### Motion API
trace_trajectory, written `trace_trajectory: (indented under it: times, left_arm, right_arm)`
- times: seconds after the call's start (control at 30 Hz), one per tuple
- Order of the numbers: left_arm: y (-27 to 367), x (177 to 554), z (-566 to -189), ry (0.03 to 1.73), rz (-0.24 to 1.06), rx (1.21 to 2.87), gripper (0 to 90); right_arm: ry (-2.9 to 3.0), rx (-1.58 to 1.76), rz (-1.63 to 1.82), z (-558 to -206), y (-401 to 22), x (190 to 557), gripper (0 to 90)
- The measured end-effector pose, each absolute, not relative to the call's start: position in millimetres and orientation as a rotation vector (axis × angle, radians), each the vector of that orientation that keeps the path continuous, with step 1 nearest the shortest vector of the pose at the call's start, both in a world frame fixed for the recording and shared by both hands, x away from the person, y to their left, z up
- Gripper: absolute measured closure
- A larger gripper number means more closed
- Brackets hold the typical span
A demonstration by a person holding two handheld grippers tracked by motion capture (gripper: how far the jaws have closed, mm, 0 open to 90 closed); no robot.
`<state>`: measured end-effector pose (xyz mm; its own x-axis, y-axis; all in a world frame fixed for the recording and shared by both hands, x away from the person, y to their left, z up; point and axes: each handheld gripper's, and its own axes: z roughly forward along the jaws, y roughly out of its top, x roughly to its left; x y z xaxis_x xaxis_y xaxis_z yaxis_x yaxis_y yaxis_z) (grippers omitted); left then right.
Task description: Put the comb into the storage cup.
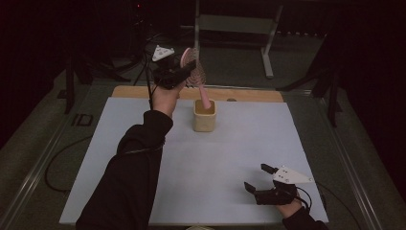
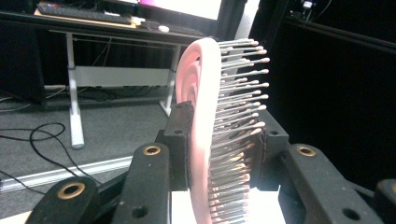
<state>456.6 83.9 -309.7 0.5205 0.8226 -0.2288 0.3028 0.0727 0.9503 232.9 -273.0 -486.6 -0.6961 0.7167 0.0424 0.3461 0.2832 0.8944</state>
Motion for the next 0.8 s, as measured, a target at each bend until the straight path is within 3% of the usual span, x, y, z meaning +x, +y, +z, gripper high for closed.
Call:
trace_trajectory:
  times: [0.8]
  left_arm:
    - [80.4, 465.4, -344.7, 1.061, 0.515, 1.501, 66.2]
  right_arm:
    - [2.190, 0.960, 1.387, -486.8, -273.6, 233.1, 7.5]
